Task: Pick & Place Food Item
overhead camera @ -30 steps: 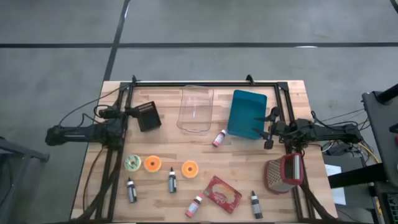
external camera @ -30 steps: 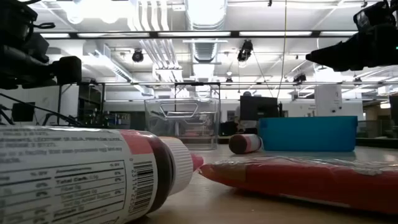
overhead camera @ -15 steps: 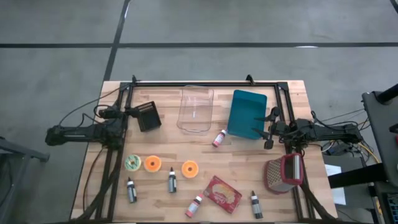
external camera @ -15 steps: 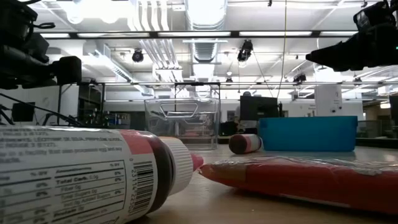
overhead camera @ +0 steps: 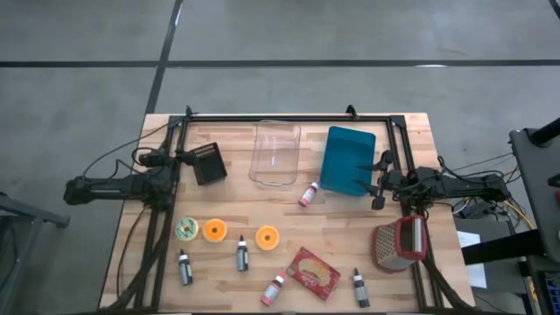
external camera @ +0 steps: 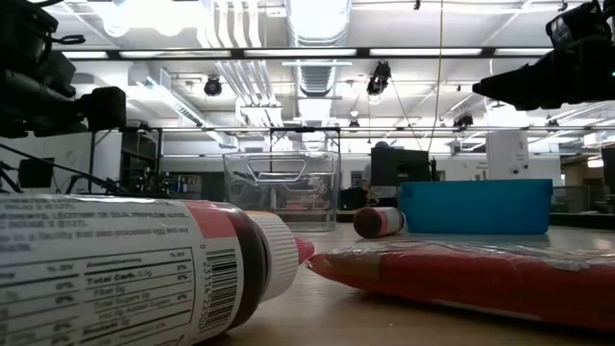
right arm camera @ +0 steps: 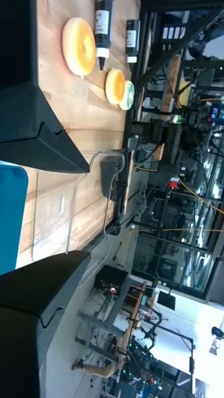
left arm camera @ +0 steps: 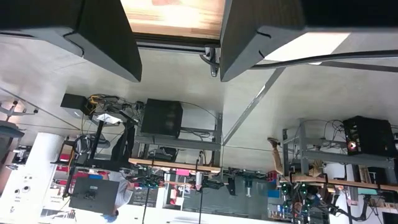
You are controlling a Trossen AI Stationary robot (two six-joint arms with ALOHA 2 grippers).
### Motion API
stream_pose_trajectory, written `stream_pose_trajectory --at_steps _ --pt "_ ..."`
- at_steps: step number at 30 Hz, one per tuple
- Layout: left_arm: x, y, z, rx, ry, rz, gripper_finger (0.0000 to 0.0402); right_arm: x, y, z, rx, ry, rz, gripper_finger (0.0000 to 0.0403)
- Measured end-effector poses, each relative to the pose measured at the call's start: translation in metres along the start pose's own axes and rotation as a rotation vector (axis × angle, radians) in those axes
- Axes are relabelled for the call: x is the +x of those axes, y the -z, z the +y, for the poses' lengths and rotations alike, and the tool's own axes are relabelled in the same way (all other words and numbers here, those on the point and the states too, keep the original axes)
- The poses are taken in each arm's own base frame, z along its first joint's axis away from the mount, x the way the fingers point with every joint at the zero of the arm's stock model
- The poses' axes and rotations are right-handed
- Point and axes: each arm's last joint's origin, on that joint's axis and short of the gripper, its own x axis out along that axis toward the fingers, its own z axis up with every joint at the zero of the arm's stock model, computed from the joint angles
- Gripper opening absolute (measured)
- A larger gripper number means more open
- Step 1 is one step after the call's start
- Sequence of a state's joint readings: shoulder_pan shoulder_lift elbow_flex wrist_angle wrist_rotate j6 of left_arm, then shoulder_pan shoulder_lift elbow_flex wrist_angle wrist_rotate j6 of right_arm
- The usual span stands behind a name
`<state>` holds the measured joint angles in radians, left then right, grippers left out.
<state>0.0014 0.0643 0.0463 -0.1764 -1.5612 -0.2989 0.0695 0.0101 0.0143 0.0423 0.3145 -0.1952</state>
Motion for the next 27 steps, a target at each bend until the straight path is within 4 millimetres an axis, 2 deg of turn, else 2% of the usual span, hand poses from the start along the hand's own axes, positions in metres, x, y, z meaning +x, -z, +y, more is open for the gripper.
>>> stream_pose_trajectory --at_steps 3,22,27 --pt "0.0 0.0 0.0 0.0 0.0 0.0 0.0223 0.0 -0.001 0.0 0.067 0.001 -0.005 0.0212" --pt "0.0 0.0 0.0 0.0 0.0 0.0 0.0223 0.0 -0.004 -0.001 0.138 0.006 -0.041 0.0212" --pt "0.0 0.0 0.0 0.0 0.0 0.0 0.0223 -0.001 -0.019 -0.004 0.115 0.01 -0.064 0.0212"
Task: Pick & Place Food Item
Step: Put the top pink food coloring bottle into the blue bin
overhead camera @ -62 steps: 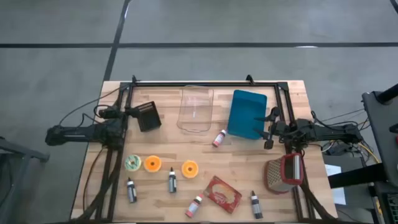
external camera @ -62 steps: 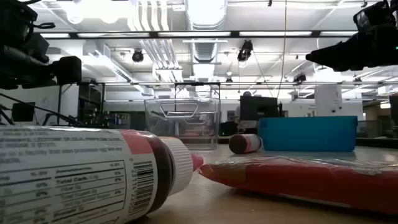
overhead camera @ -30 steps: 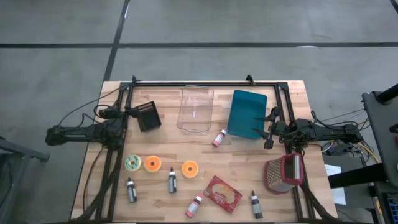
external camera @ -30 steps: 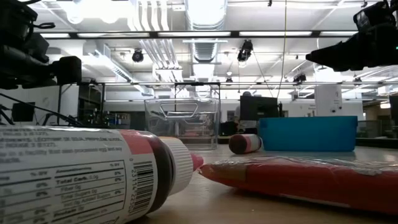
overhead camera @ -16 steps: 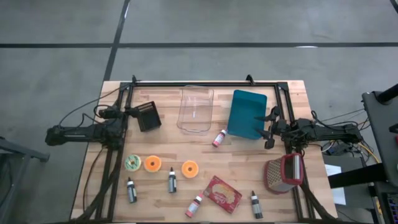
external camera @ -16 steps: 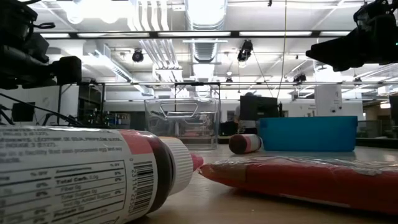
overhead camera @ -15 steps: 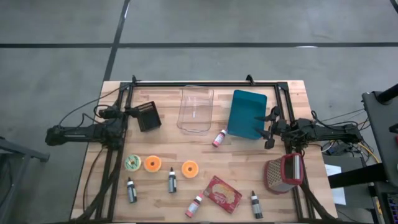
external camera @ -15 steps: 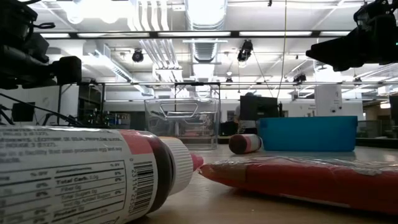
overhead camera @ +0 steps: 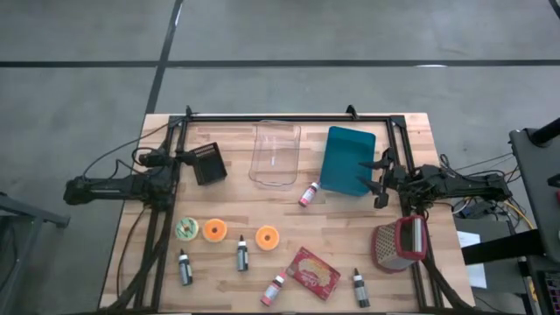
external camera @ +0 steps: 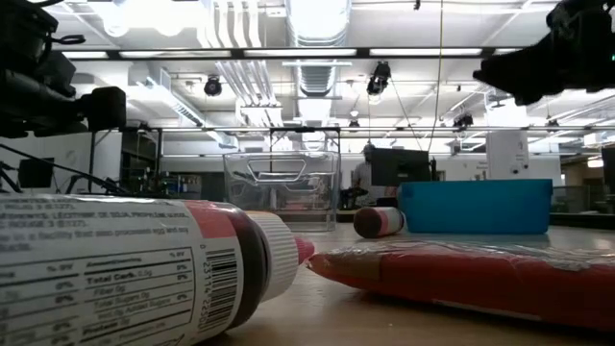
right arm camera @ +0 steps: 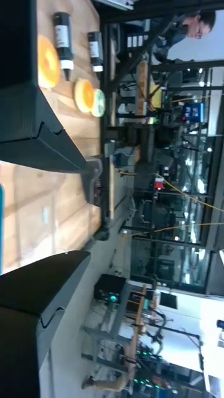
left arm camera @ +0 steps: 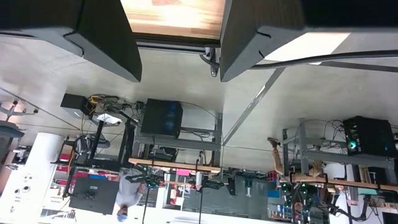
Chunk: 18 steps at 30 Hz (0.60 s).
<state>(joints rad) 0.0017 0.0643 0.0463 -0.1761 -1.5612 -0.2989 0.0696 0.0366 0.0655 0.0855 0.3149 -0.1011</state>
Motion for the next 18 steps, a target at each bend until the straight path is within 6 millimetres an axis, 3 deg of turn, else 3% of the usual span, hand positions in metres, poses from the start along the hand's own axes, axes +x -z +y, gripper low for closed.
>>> stream_pose_trajectory --at_steps 8,15,18 --pt "0.0 0.0 0.0 0.0 0.0 0.0 0.0223 0.011 -0.038 0.0 -0.059 -0.003 0.033 0.0212" --pt "0.0 0.0 0.0 0.0 0.0 0.0 0.0223 0.047 -0.069 0.008 -0.027 -0.012 0.159 0.0212" --pt "0.0 0.0 0.0 0.0 0.0 0.0 0.0223 0.065 -0.08 0.013 -0.078 -0.026 0.293 0.0212"
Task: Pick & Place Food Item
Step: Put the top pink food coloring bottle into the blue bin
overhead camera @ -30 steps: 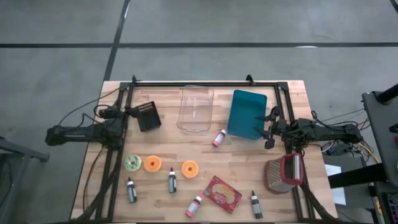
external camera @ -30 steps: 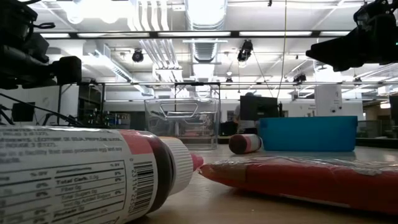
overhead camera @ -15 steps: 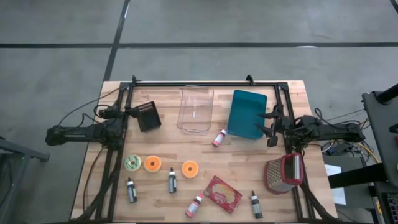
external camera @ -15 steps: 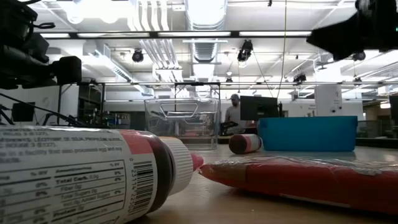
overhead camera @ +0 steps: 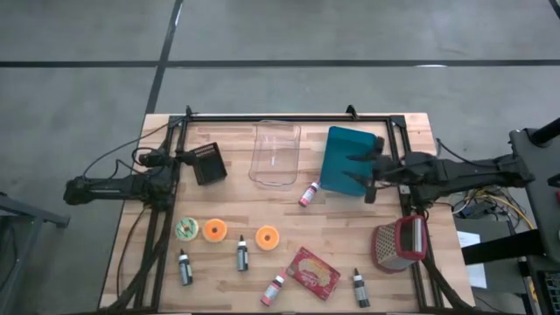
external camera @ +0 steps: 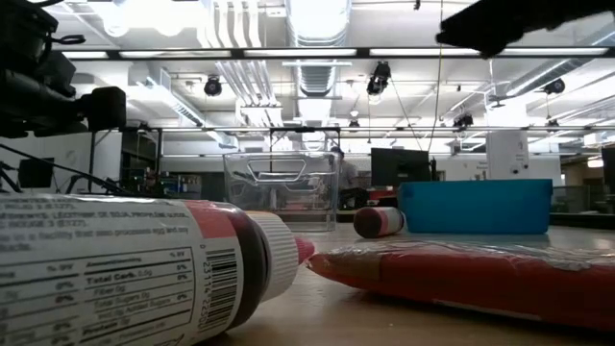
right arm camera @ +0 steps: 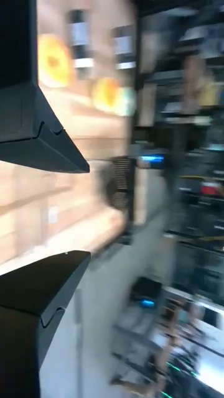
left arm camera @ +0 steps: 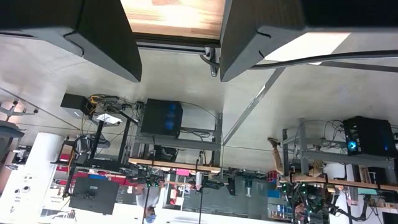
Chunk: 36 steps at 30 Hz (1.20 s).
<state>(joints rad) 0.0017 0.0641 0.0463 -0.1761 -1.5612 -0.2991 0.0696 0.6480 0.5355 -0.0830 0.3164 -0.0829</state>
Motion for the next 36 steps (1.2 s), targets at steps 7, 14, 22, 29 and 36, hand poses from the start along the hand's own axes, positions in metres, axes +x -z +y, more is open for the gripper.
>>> stream_pose_trajectory --at_steps 7,14,22,29,36 --pt "0.0 0.0 0.0 0.0 0.0 0.0 0.0223 0.035 -0.029 0.009 -0.126 -0.033 0.388 0.0212" --pt "0.0 0.0 0.0 0.0 0.0 0.0 0.0223 0.085 -0.045 0.024 -0.207 -0.056 0.559 0.0212" --pt "0.0 0.0 0.0 0.0 0.0 0.0 0.0223 0.128 -0.042 0.039 -0.369 -0.113 0.852 0.0212" --pt "0.0 0.0 0.0 0.0 0.0 0.0 0.0223 0.149 -0.026 0.046 -0.525 -0.254 0.954 0.0212" --pt "0.0 0.0 0.0 0.0 0.0 0.0 0.0223 0.161 -0.006 0.041 -0.538 -0.339 0.893 0.0212"
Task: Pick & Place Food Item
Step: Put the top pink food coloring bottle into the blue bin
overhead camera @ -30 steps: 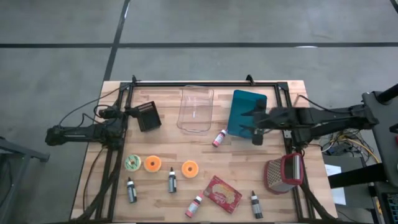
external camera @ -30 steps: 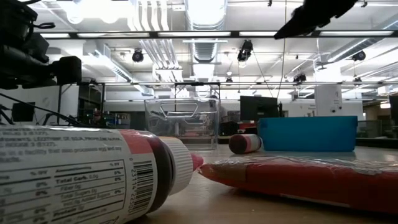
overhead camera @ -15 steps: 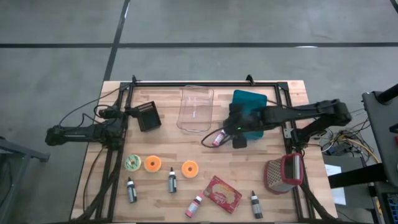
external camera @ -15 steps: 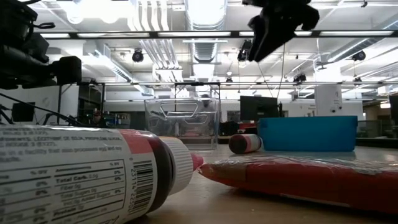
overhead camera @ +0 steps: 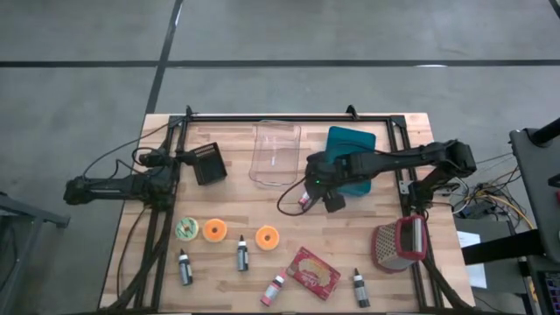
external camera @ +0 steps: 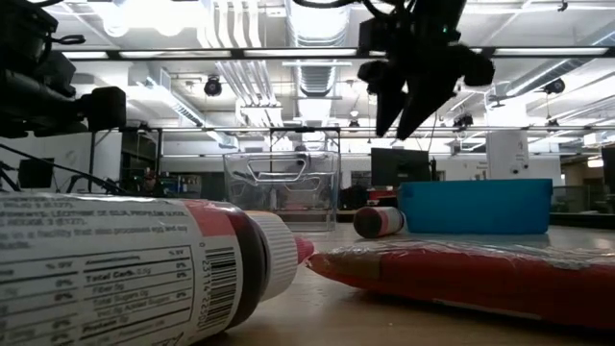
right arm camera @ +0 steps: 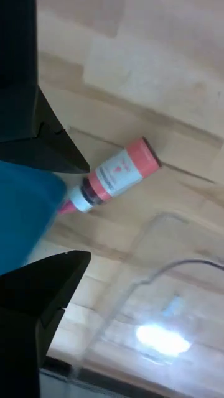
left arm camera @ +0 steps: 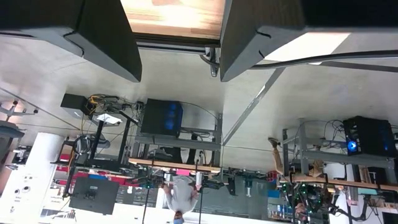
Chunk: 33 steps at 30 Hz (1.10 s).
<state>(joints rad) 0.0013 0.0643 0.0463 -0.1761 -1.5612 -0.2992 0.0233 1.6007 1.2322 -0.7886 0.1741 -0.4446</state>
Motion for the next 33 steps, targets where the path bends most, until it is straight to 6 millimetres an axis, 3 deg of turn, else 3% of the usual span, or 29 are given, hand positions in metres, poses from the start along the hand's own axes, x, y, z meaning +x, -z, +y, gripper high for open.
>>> stream_pose_trajectory --at_steps 4,17,33 --pt "0.0 0.0 0.0 0.001 0.0 0.0 0.0223 0.01 0.003 0.002 -0.091 0.017 -0.049 0.0212" --pt "0.0 0.0 0.0 0.003 0.0 0.0 0.0223 0.052 0.028 0.016 -0.132 -0.038 -0.12 0.0212" --pt "0.0 0.0 0.0 0.003 -0.001 0.0 0.0223 0.079 0.034 0.023 -0.168 -0.019 -0.139 0.0212"
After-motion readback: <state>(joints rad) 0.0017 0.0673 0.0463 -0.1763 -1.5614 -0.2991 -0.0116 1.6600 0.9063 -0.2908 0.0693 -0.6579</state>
